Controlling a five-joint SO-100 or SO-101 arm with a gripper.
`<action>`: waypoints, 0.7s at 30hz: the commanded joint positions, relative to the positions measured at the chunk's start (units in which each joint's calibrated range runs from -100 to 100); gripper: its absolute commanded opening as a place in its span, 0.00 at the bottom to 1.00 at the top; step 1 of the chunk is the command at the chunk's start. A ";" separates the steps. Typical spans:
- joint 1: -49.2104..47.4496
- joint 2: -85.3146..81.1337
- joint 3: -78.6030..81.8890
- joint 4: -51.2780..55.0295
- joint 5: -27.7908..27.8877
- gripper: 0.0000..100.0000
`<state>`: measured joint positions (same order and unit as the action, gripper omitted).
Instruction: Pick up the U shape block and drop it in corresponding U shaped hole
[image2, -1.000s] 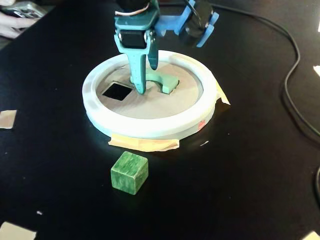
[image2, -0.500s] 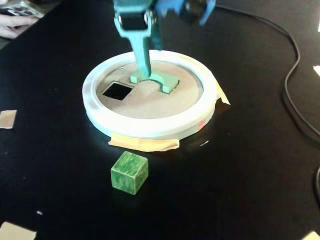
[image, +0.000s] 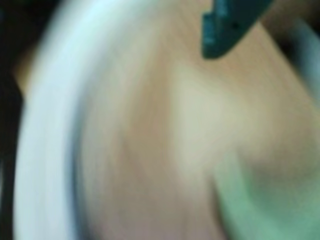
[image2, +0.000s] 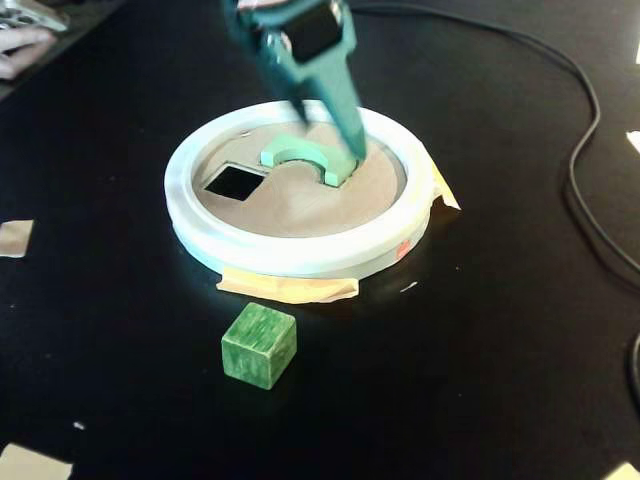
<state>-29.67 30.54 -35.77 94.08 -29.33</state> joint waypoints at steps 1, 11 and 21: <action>14.06 -8.82 -0.66 5.92 15.78 0.68; 28.80 -29.51 6.08 5.92 28.13 0.68; 46.15 -72.41 46.34 5.92 28.52 0.68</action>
<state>13.29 -21.98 -4.93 99.52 -1.25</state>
